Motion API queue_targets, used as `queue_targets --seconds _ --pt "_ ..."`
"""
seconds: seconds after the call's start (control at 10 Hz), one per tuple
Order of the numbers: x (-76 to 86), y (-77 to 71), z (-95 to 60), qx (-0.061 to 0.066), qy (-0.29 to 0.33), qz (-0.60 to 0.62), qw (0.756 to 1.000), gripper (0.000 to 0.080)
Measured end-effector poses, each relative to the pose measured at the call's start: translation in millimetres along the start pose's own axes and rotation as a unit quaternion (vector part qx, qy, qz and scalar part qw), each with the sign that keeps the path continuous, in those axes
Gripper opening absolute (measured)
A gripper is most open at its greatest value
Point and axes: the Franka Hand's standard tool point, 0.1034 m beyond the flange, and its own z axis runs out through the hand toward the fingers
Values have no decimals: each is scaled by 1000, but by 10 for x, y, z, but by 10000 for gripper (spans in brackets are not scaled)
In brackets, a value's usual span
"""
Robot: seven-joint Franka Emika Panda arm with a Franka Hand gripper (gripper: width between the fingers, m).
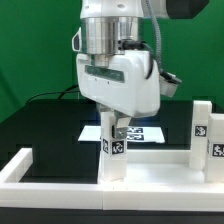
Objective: Assemble desk
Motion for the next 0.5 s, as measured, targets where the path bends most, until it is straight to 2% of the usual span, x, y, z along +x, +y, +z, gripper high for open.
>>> queue_targets --seconds 0.3,0.5 --pt "-25 -18 6 8 -8 185 983 288" --pt "-51 -37 8 18 -6 342 940 288"
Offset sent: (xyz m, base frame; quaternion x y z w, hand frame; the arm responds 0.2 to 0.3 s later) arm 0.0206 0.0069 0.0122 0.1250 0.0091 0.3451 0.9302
